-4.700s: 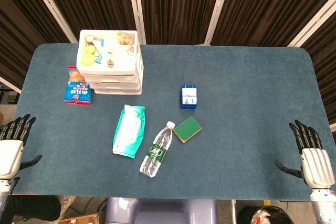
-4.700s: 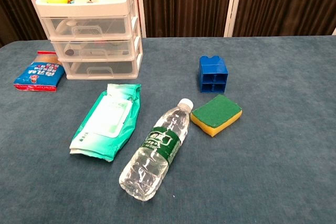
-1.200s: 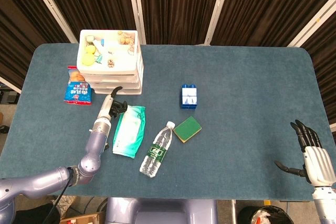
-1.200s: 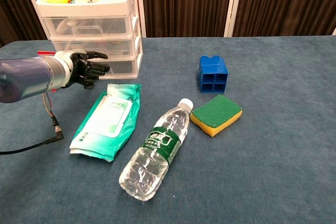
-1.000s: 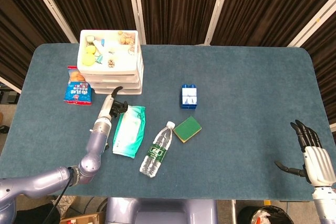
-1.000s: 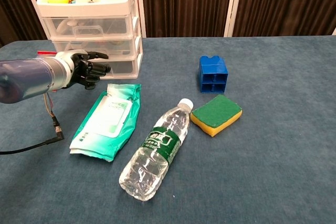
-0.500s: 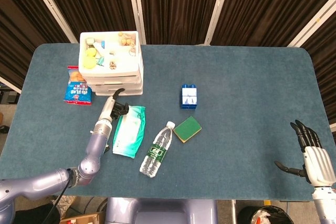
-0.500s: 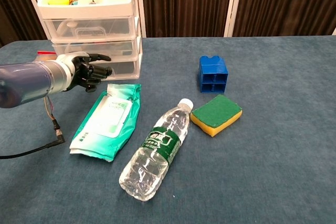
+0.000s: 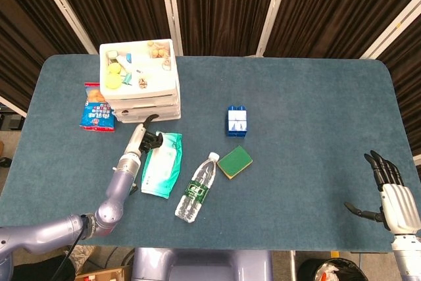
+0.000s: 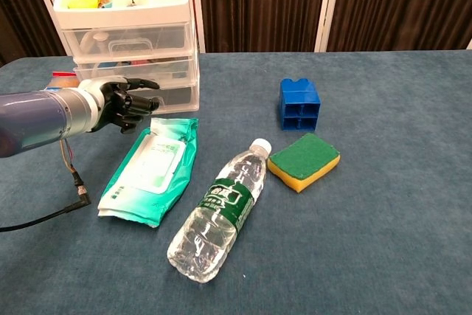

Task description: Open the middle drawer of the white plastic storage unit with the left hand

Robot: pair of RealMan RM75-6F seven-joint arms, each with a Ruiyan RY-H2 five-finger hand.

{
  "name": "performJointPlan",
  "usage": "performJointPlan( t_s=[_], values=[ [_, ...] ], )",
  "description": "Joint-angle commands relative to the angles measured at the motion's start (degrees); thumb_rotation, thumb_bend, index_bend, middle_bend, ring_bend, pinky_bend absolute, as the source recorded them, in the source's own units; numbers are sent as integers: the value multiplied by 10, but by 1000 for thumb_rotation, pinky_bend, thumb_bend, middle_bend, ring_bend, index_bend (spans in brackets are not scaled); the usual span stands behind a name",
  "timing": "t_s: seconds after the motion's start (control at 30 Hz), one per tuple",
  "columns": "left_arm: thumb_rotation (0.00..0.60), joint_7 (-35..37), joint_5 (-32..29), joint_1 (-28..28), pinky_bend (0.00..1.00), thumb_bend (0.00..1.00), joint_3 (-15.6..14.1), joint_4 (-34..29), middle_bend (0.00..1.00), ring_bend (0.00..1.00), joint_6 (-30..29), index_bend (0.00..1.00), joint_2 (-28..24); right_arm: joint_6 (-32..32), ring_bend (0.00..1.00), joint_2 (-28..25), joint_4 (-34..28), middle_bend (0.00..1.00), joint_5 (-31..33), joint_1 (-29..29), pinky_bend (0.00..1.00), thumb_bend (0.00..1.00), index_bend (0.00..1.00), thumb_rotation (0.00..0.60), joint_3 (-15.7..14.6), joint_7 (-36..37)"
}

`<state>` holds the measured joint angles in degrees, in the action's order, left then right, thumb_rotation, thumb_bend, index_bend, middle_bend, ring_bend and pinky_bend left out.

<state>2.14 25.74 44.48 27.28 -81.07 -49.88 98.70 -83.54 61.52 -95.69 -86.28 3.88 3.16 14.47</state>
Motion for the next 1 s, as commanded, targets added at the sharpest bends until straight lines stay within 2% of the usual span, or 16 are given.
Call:
performJointPlan(
  t_s=[0.03,0.33,0.47,0.63,0.73,0.83,0.9,1.0],
  values=[
    [600,2,5,-4,862,618,-4,-8,986,937,-1,155,-3,0,0,0,0,0,0,0,0,115,0,600,0,0],
    [600,17,26,-29,861,618,-21,-31,983,936,-10,141,-14,-4,0,1,0,0,-2,-1,0,116,0,600,0,-1],
    [600,25,47,-48,860,618,-34,-50,978,929,-12,65,-31,-5,0,2,0,0,-3,-2,0,115,0,600,0,-3],
    [600,17,121,-86,859,617,-77,-116,974,924,-32,50,-78,-5,0,3,0,0,-2,-2,0,115,0,600,0,-5],
    [600,-17,188,-102,862,617,-111,-148,982,930,-69,98,-103,-5,0,3,0,0,-2,-2,0,115,0,600,0,-7],
    [600,-83,255,-107,875,618,-139,-175,998,945,-125,130,-127,-8,0,5,-1,0,-4,-3,0,115,0,600,-1,-11],
    [600,-124,280,-107,882,618,-144,-192,1000,952,-158,136,-136,-10,0,6,-1,0,-6,-3,0,115,0,600,-1,-14],
    [600,-190,277,-96,894,619,-138,-221,1000,968,-184,164,-152,-8,0,7,-2,0,-4,-3,0,115,0,600,-1,-16]
  ],
)
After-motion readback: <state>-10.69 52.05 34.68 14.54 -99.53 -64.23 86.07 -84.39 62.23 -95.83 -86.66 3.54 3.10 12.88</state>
